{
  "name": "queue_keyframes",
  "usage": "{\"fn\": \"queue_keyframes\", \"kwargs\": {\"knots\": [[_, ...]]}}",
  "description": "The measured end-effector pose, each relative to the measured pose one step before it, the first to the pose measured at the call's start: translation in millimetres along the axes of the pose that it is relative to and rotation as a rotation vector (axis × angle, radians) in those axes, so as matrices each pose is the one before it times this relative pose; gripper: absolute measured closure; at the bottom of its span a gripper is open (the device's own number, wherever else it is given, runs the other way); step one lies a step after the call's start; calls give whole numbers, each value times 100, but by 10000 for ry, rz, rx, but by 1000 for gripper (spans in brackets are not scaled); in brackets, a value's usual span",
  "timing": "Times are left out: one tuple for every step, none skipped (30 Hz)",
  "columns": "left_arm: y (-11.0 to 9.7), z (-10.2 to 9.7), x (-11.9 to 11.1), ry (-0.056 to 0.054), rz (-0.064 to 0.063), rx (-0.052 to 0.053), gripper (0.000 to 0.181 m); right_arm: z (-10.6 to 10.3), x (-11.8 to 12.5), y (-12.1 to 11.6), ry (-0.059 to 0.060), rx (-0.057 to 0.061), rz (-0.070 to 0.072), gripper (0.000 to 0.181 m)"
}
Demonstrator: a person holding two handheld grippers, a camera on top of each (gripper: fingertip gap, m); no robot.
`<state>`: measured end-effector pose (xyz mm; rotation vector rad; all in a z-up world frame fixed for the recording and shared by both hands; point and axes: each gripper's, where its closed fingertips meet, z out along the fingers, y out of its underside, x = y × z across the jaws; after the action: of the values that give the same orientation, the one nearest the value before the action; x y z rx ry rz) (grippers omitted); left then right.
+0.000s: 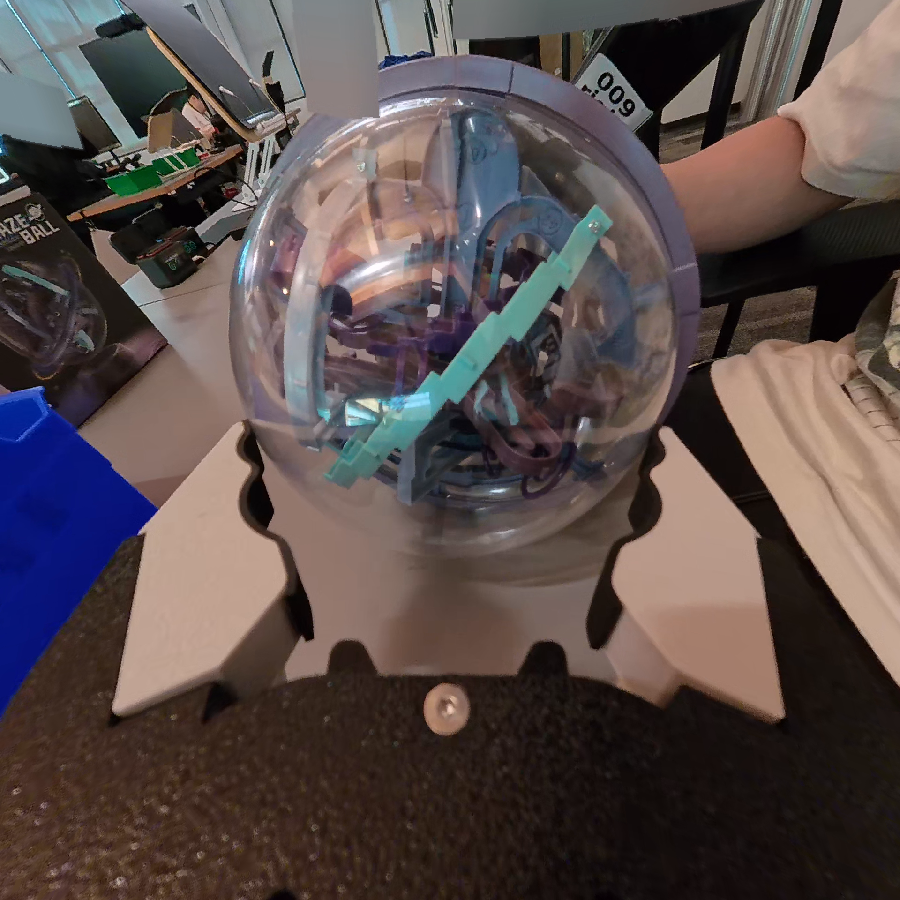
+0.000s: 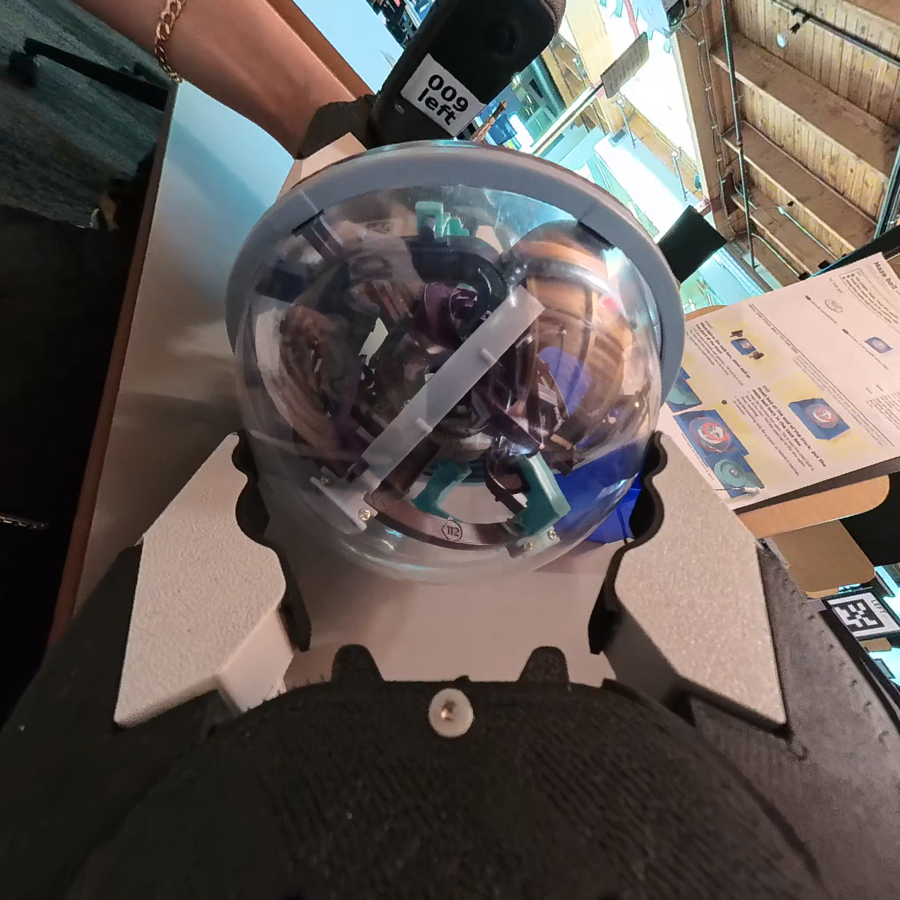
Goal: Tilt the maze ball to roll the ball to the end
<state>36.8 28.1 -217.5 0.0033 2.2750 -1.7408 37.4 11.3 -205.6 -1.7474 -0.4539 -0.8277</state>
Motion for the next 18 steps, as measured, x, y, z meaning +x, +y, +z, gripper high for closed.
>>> {"fn": "queue_keyframes", "kwargs": {"knots": [[9,-17,17,-2,26,-12,34,3,-15,-29,4,-3,-34,31],[17,-19,11,-3,19,-7,34,5,-18,-21,0,-4,-26,31],[5,-20,10,-4,17,-5,34,-2,-11,-25,-5,-10,-26,31],[15,-6,5,-3,17,-6,34,5,-10,-19,-5,-6,-28,31],[6,-17,8,-1,12,-5,34,4,-10,-26,-5,-6,-18,31],[19,-25,9,0,14,-6,34,14,-8,-23,-5,2,-21,31],[18,-16,8,0,17,-7,34,13,-12,-33,-5,5,-25,31],[15,-22,7,1,18,-11,34,3,-6,-44,-6,17,-32,31],[18,-5,1,-2,12,-8,34,6,-2,-25,-9,13,-25,31],[9,-4,6,-5,11,-2,34,-3,5,-17,-8,2,-23,31],[5,6,-1,-7,20,-2,34,-5,-12,-18,-5,3,-31,31],[6,2,8,-6,23,5,34,-8,-4,-16,-3,8,-28,31],[-9,2,11,-5,20,9,34,-12,-7,-20,4,6,-20,31],[-1,-10,14,-2,19,6,34,3,-13,-10,8,-1,-18,31],[-4,0,17,0,20,5,34,-10,-8,-22,9,1,-18,31],[3,3,3,1,15,3,34,-8,-18,-9,10,8,-13,31],[-7,8,10,1,5,2,34,-11,5,1,7,8,-1,31],[-1,4,-6,2,0,2,34,-10,-7,-2,2,11,5,31]]}}
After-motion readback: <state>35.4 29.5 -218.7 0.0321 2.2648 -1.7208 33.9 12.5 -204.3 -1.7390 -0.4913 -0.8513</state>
